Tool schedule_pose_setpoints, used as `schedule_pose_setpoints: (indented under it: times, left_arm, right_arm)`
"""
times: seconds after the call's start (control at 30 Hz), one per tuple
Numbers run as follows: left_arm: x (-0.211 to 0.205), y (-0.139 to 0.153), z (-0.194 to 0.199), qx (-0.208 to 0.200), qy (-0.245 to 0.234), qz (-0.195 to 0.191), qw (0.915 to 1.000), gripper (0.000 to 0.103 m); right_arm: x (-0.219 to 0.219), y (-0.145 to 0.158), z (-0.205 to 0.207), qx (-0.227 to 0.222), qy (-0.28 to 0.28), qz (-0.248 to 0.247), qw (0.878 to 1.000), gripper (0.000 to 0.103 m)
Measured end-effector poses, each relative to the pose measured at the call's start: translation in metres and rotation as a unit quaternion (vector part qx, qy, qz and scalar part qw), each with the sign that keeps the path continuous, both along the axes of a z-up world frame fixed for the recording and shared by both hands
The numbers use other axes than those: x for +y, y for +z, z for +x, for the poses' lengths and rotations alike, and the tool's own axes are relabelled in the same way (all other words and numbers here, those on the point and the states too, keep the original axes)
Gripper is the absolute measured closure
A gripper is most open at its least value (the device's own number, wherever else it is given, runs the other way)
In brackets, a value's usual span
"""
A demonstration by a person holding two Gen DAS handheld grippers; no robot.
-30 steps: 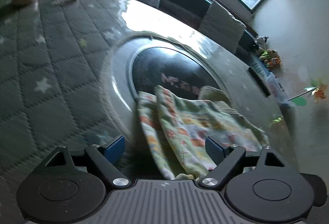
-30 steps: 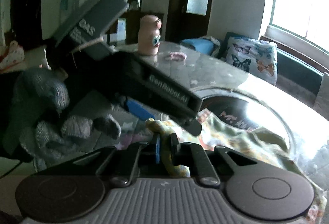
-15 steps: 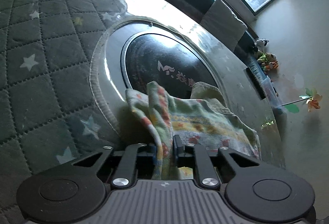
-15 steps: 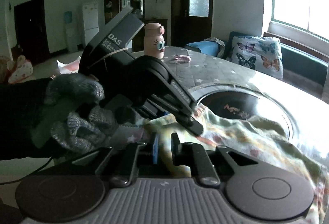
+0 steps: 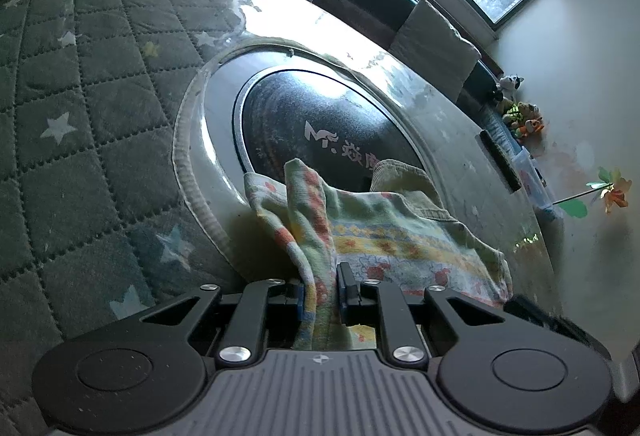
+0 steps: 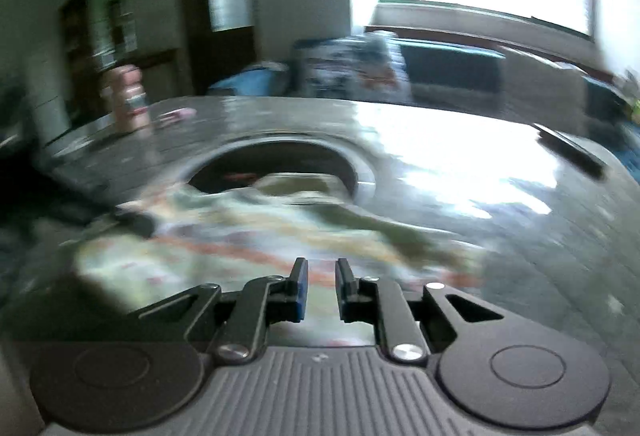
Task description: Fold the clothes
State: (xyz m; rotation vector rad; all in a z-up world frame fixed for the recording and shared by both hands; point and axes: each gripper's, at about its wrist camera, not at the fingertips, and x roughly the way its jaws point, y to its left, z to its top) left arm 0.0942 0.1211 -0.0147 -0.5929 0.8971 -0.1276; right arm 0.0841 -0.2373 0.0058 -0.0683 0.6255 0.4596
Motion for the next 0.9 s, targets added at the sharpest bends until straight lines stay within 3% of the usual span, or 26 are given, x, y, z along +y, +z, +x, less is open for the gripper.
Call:
schedule_pose_setpoints:
  times: [0.07,0.23,0.3,0.5,0.53,0.63,0.9]
  left_arm:
    - [-0.001,0.001,0.0,-0.001,-0.002,0.005,1.0,0.086]
    - [-0.005,0.002,0.002,-0.002,-0.006,0.018,0.9998,0.086]
    - [-0.006,0.003,0.002,-0.002,-0.007,0.02,0.9998,0.086]
    - [-0.01,0.004,0.004,-0.004,-0.01,0.031,0.9995,0.086]
    - [-0.011,0.004,0.005,-0.004,-0.012,0.036,0.9993,0.086]
    - [-0.017,0.008,0.006,-0.009,-0.017,0.046,0.9987,0.086]
    - [-0.036,0.036,0.018,-0.045,-0.044,0.059,0.9962,0.093]
  right_arm:
    - [-0.014,-0.007,0.015,0.008,-0.033,0.006,0.999,0.075]
    - [-0.039,-0.021,0.043,0.03,-0.092,0.024,0.995,0.07]
    - [-0.045,-0.025,0.049,0.038,-0.103,0.035,0.993,0.064]
    - [-0.043,-0.034,0.057,0.045,-0.113,0.049,0.991,0.062]
    - [-0.041,-0.033,0.056,0.046,-0.108,0.051,0.992,0.065]
    - [-0.035,-0.033,0.054,0.05,-0.093,0.054,0.993,0.092]
    - [-0.05,-0.01,0.039,0.027,-0.1,0.087,0.991,0.094]
